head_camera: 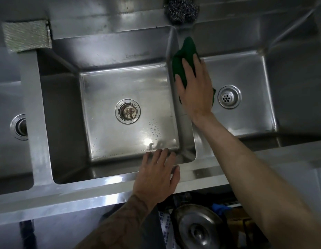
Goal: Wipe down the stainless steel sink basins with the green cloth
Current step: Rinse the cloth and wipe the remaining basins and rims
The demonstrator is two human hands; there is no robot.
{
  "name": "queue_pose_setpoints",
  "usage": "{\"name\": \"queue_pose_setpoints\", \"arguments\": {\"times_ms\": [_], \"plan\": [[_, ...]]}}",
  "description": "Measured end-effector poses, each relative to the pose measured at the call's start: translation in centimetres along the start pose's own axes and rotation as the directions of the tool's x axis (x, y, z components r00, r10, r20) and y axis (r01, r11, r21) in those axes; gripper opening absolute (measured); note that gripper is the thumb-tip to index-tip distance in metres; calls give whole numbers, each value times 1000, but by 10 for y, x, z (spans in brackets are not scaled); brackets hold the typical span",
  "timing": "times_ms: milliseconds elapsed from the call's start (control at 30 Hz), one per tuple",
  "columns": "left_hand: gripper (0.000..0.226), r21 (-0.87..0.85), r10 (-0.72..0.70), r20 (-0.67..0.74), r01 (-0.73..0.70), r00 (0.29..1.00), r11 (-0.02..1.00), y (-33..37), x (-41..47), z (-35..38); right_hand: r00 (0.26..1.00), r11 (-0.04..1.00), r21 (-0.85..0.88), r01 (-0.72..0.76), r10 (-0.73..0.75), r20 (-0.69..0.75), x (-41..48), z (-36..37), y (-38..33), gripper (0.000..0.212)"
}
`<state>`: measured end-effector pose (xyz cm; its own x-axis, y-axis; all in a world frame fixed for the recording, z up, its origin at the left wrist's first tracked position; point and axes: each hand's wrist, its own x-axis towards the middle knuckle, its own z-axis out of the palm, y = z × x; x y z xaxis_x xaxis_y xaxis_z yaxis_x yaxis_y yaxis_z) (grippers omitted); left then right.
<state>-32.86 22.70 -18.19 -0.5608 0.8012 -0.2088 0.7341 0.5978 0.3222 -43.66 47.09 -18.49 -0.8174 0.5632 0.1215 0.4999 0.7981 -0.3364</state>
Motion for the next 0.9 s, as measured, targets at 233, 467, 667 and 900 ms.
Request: {"name": "queue_pose_setpoints", "arguments": {"times_ms": [233, 467, 667, 900], "plan": [[42, -10, -8, 14, 8, 1000, 1000, -1, -1, -1, 998, 994, 98, 47, -50, 31, 13, -1, 10, 52], [40, -1, -26, 49, 26, 998, 1000, 0, 1, -4, 984, 1000, 21, -5, 1, 177, -170, -52, 28, 51], [40, -6, -33, 60, 34, 998, 999, 2, 1, -6, 978, 988, -92, -127, 141, 156, -252, -60, 14, 49], [41, 18, -38, 50, 37, 998, 999, 2, 2, -6, 993, 996, -35, 77, -73, 97, -250, -62, 34, 42]]}}
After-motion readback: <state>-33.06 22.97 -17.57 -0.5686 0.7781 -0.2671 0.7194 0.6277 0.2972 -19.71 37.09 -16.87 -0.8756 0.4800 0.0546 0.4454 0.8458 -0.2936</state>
